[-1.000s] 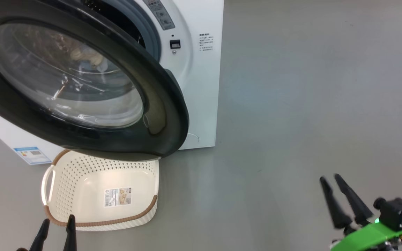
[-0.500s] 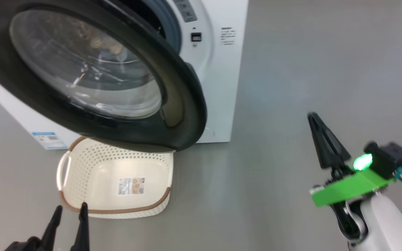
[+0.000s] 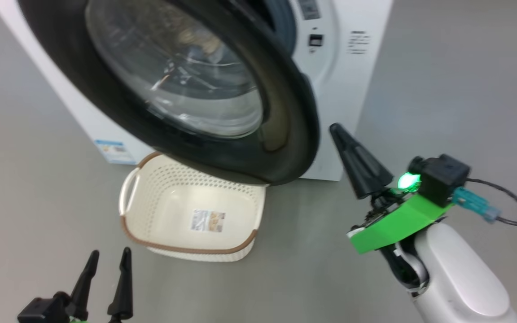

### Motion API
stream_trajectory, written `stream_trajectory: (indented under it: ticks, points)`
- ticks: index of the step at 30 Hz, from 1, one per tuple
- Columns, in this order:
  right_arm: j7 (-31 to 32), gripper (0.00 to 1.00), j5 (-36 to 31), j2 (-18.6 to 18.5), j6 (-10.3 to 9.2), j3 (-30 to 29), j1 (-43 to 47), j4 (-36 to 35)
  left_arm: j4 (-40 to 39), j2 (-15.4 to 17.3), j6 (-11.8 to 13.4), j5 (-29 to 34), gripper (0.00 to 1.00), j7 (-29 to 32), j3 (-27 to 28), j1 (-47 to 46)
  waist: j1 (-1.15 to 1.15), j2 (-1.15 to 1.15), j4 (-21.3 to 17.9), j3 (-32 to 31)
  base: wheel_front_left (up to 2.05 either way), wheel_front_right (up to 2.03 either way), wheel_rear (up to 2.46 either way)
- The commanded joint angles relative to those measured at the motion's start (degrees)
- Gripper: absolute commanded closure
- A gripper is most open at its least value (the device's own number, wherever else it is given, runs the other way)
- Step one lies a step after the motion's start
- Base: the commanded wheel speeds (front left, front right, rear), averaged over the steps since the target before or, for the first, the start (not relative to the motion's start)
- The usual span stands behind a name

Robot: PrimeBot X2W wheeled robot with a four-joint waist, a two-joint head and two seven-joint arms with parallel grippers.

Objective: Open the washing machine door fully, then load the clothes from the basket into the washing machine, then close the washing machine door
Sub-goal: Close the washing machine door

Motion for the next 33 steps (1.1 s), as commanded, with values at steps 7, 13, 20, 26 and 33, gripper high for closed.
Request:
stream_trajectory:
  ticks: [7, 13, 20, 26, 33]
  points:
    - [-0.3, 1.00, 1.1, 0.0, 0.09, 6.9, -4.4, 3.9, -1.4, -0.3, -0.2, -0.3, 0.00, -0.7, 0.0, -4.2, 0.00, 0.00, 6.6, 3.8, 0.00, 0.00, 0.00]
    - [-0.3, 1.00, 1.7, -0.2, 0.09, 8.3, -6.4, 8.0, -1.5, -0.7, -0.2, -0.7, 0.00, -0.7, -0.8, -5.3, 0.00, 0.00, 8.3, 5.9, 0.00, 0.00, 0.00]
    - [-0.3, 1.00, 2.1, -0.5, 0.09, 6.6, -7.5, 11.3, -1.7, -0.7, -0.2, -1.0, 0.00, -0.7, -1.1, -6.4, 0.00, 0.00, 9.3, 7.7, 0.00, 0.00, 0.00]
    - [-0.3, 1.00, 1.1, -0.6, 0.09, 2.9, -8.5, 12.6, -1.8, -1.0, -0.2, -1.1, 0.00, -0.7, -1.3, -7.4, 0.00, 0.00, 9.7, 9.5, 0.00, 0.00, 0.00]
    - [-0.3, 1.00, 0.3, -0.3, 0.09, -0.9, -10.3, 12.8, -2.2, -1.4, -0.2, -1.1, 0.00, -0.7, -1.7, -8.8, 0.00, 0.00, 9.9, 11.6, 0.00, 0.00, 0.00]
